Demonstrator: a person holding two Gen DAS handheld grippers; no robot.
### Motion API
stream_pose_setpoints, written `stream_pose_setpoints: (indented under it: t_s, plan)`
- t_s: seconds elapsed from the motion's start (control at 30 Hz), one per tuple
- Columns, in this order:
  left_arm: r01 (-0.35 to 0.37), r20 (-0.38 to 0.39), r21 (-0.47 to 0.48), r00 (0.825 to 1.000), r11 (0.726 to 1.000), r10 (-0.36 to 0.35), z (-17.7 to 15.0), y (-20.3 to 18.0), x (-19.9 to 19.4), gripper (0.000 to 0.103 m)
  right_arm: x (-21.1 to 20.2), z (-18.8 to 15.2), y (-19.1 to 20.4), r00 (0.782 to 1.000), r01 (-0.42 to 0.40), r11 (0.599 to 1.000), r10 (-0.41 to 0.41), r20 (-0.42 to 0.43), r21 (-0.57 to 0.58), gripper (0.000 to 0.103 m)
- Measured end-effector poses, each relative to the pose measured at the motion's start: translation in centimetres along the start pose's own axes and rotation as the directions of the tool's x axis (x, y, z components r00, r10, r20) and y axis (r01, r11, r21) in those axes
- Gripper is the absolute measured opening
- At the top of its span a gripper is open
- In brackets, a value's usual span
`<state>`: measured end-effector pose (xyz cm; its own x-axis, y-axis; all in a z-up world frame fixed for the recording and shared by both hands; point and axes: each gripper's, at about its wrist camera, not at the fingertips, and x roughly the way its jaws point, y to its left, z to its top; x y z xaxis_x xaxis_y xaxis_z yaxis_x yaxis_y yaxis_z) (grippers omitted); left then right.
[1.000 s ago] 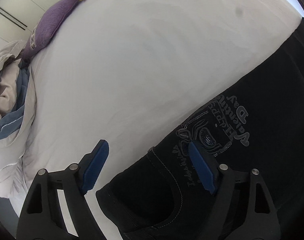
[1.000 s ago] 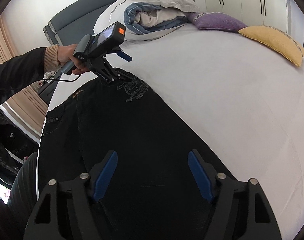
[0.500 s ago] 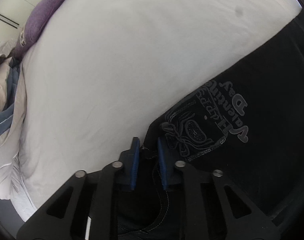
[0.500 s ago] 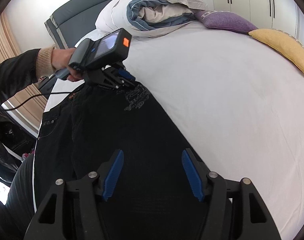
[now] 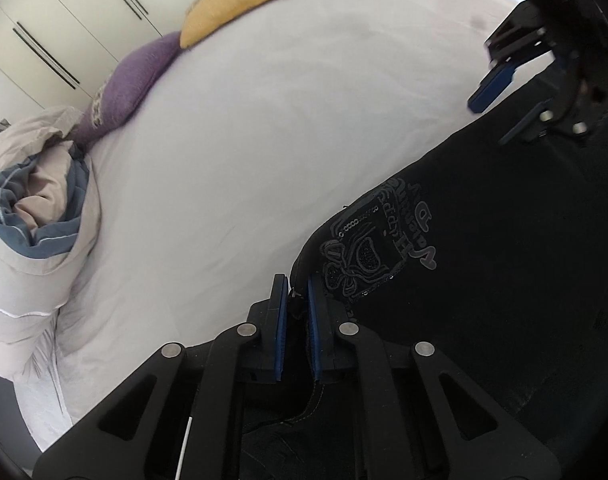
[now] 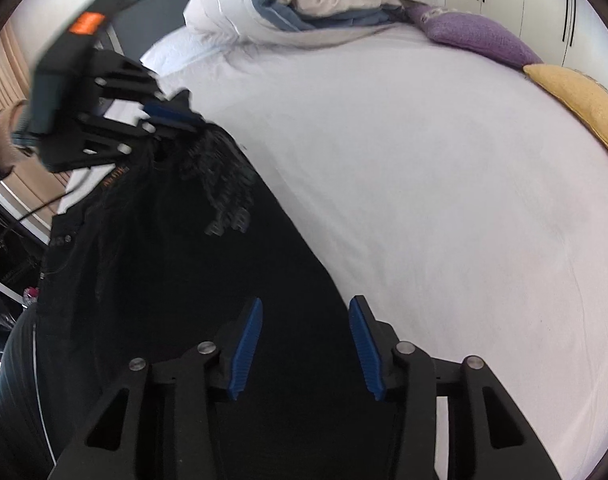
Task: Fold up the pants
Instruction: 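Move the left tool to the jeans waistband while the right tool approaches the waistband corner, then close the left tool on the waistband while the right tool grasps the waistband corner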
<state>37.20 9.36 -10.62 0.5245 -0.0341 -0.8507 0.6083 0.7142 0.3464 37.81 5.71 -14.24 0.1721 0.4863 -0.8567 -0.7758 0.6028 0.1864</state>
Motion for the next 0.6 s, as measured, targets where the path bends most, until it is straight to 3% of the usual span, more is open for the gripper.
stream_pose_setpoints:
  t_s: [0.2,0.3,0.33,0.47,0.6]
  plan:
    - [-0.01,0.055,-0.01,0.998,1.0,0.011,-0.6,-1.1,-3.0,0.008,1.4,0.3,-1.2,1.0,-0.001,0.999,0.001,-0.013,0.042,0.04]
    - [-0.006,0.062,-0.014,0.998,1.0,0.006,-0.5,-0.6,-2.8,0.008,1.8,0.9,-0.9,1.0,-0.003,1.0,0.004,-0.029,0.028,0.024]
    - [-0.004,0.064,-0.018,0.998,1.0,0.005,-0.5,-0.6,-2.8,0.008,1.9,1.0,-0.6,0.999,0.004,1.0,-0.003,-0.038,0.017,0.014]
    - [-0.006,0.076,-0.037,0.997,0.999,0.008,-0.7,-0.5,-3.2,0.008,1.7,1.4,0.2,0.999,0.012,1.0,-0.013,-0.046,-0.008,0.006]
    - [-0.003,0.086,-0.068,0.996,0.998,0.008,-0.8,-0.1,-3.5,0.008,0.8,1.4,0.7,0.999,0.023,1.0,-0.024,-0.022,-0.008,0.004]
